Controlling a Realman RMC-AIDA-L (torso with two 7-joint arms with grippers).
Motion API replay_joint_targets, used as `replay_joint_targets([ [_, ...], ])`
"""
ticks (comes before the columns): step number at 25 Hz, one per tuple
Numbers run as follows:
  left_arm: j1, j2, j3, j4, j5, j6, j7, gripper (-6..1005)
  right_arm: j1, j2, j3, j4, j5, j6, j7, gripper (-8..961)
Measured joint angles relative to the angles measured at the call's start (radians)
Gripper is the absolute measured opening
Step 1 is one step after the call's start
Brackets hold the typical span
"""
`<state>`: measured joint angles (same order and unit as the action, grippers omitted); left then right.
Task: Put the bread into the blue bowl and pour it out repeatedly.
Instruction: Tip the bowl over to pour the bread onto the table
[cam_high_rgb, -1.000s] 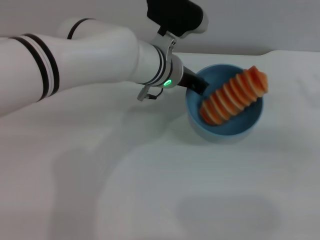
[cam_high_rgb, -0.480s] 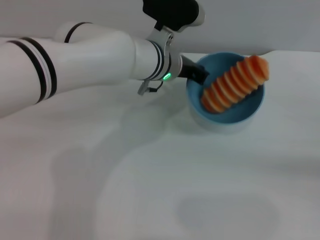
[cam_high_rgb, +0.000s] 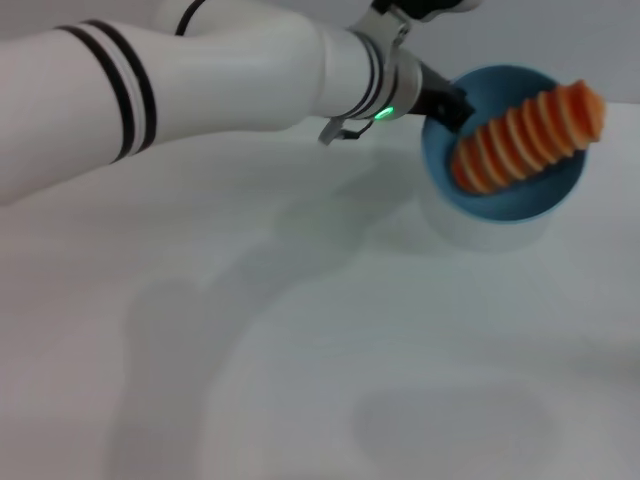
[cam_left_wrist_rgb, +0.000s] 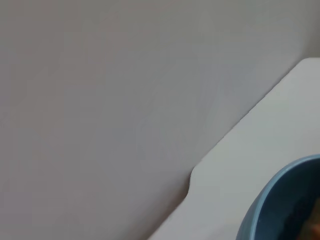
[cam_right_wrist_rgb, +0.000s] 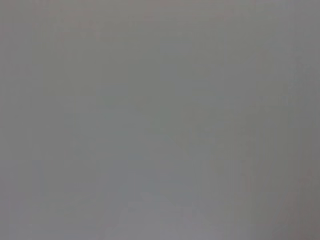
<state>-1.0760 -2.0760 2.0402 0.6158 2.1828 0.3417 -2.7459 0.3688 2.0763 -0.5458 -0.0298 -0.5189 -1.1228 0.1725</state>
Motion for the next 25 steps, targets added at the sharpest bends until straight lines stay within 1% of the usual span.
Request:
replay_joint_targets([
  [1,0.0,0.0,0.0,0.0,0.0,0.0,0.0,-1,0.012,0.0,0.016,0.014,0.019,0.039,-0.089,558],
  [5,-0.014,0.001,0.002,0.026,0.002,-0.004,0.035,-2,0.017,0.003,0.01,0.038,0.016,0.029,-0.149,580],
  [6,-0.018,0.001,0.002,0.03,0.003,-0.008,0.054,-2,0.02,0.004,0.012,0.054,0.014,0.01,-0.15,592],
  [10,-0.03,-0.001,0.007,0.033,0.003,-0.041,0.11,-1,0.025,0.004,0.02,0.06,0.017,0.004,-0.146,639],
  [14,-0.031,-0.001,0.045,0.038,0.003,-0.095,0.146,-1,0.022,0.005,0.026,0.06,0.022,-0.006,-0.132,634],
  [19,-0.035,-0.001,0.055,0.025,0.003,-0.137,0.18,-1,0.016,0.003,0.028,0.065,0.024,-0.043,-0.123,628],
  [20,-0.034,-0.002,0.068,0.024,0.003,-0.157,0.201,-1,0.012,0.003,0.028,0.065,0.026,-0.061,-0.122,626],
  [25,-0.027,-0.002,0.09,0.019,0.003,-0.185,0.234,-1,0.003,-0.002,0.021,0.058,0.02,-0.071,-0.135,620],
])
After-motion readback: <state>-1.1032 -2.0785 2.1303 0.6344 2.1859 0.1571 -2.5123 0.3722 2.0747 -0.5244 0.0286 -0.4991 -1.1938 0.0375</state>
